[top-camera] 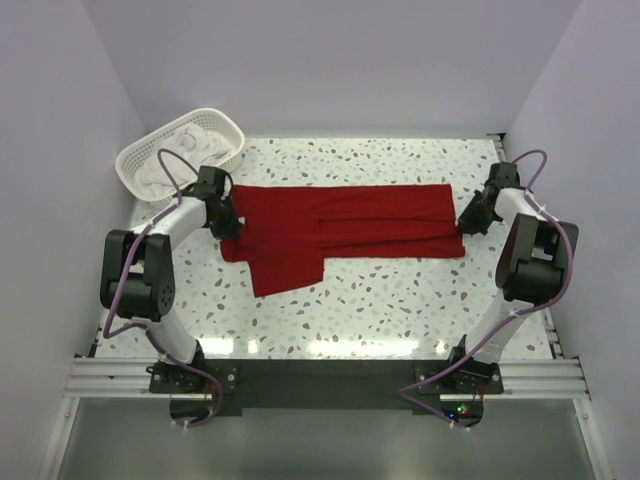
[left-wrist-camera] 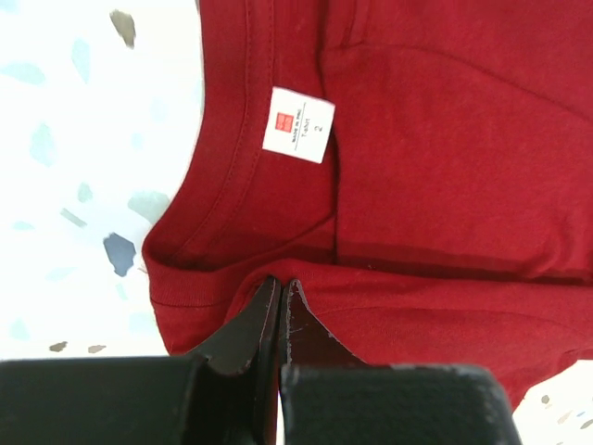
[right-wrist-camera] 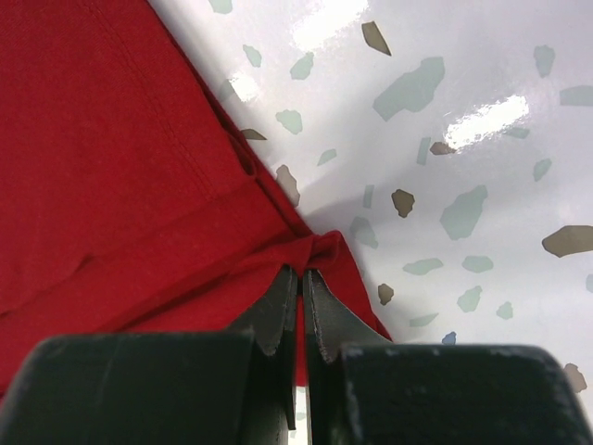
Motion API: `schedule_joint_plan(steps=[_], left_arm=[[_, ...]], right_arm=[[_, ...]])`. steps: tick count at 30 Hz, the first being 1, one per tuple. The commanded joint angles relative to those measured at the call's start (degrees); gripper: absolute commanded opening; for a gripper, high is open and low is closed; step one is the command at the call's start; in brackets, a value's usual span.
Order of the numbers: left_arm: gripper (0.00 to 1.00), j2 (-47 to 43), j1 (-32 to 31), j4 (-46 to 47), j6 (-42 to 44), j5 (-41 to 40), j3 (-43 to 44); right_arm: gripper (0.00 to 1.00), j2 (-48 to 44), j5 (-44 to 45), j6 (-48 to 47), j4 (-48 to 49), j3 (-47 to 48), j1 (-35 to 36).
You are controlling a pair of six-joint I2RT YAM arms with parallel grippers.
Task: Fold and stack the t-shirts
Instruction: Fold the tshirt
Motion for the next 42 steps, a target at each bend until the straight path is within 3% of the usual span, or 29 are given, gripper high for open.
schedule_joint_plan(steps=[1,13,22,31,34,36,42], left_arm=[[0.00,-0.1,0.7,0.1,2.8,-4.3,4.3],[0.00,3.0,0.5,-0.1,3.2,-4.2,7.2],[0.00,1.8,0.8,1.6,0.7,-6.0,4.1],[0.00,3.2,1.0,2.8,-0.8,-5.8,2.5],[0.01,2.6,1.4,3.3,-1.6,-5.9,1.4],[0.07,2.2,1.5,3.1,-1.8,-5.6,1.4],[0.37,-2.8,1.4,1.7,-1.6,-6.1,1.5]], right_arm=[[0.00,0.6,3.2,-1.5,2.7,0.4,-0.1],[0.00,1.5,3.4,-1.9,3.1,0.6,-0.1],[0.00,-2.1,1.6,-1.9,3.3,2.1,1.2],[0.00,0.9,1.0,-1.4,3.7,3.8,3.0],[0.07,1.7,1.0,-1.8,3.8,3.9,3.6],[0.15,2.2,1.3,-1.9,3.1,4.3,3.9],[0.41,-2.8,4.3,-4.1,-0.1,5.4,6.1]])
